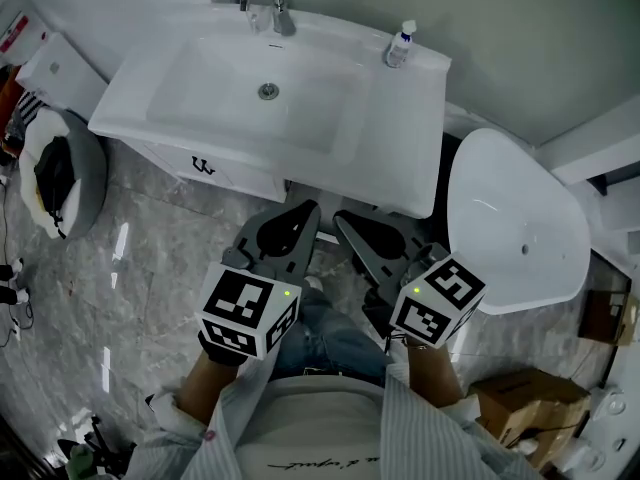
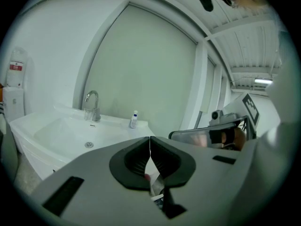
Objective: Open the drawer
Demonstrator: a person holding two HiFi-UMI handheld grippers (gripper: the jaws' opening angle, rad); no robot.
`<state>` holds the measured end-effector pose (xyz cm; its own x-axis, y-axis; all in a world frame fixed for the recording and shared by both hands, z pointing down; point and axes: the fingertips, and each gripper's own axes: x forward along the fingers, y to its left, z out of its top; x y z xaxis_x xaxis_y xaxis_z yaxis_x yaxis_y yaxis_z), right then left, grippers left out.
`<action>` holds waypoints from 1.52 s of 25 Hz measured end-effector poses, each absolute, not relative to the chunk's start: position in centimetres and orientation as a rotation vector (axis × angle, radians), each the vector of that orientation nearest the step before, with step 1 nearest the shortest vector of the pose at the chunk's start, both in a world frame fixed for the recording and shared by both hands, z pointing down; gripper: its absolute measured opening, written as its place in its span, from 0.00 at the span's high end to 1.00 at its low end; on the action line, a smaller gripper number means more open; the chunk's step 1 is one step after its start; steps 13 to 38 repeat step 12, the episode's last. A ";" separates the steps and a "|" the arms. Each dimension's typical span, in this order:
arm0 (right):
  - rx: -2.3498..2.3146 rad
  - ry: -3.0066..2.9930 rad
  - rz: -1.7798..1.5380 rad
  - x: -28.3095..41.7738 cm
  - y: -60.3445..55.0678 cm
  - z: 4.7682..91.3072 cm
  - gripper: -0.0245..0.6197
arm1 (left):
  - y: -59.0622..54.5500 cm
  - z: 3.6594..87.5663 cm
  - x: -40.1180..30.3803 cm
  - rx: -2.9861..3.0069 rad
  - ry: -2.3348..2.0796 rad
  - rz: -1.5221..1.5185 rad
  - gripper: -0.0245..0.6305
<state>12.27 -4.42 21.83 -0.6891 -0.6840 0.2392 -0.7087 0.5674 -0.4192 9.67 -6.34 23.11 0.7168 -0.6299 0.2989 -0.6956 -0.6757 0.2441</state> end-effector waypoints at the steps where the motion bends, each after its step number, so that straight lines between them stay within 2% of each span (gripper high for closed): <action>1: 1.214 -2.733 0.772 12.3 -4.4 22.0 0.95 | -6.3 23.2 9.8 2.584 -1.027 0.277 0.94; 38: 1.229 -2.711 0.829 12.7 -4.4 23.1 0.95 | -6.2 23.6 10.0 2.582 -1.009 0.298 0.94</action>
